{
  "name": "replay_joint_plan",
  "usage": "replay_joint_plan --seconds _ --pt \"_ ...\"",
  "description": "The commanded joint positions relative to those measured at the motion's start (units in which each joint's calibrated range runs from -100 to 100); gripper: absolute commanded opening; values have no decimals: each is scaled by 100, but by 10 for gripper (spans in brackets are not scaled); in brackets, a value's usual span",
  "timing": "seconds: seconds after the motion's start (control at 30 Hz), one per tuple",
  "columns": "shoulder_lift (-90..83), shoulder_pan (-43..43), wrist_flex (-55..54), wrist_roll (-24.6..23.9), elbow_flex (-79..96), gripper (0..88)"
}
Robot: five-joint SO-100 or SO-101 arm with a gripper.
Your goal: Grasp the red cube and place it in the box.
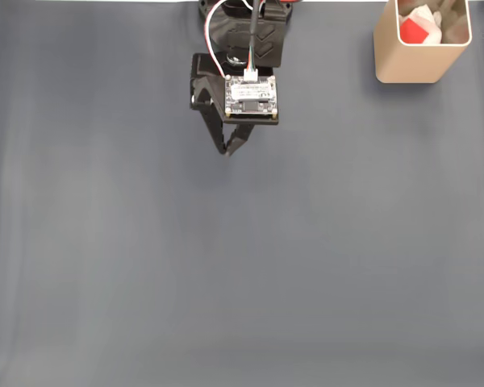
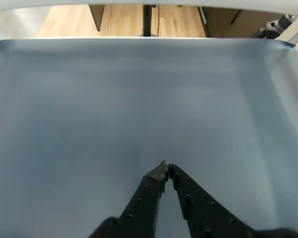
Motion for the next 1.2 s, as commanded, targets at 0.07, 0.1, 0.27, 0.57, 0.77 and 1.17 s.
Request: replay_joint_plan --seconds 0.07,0.1,0.27,0.57,0.77,1.17 --pt "-597 -62 -89 20 572 1" --pt "-693 -69 -89 24 708 1" --pt "-1091 -169 -73 49 1292 1" --pt "-1731 -268 26 0 2313 1" --pt "-2302 -368 296 -59 2896 4" --pt "-3055 -574 1971 -225 3005 1"
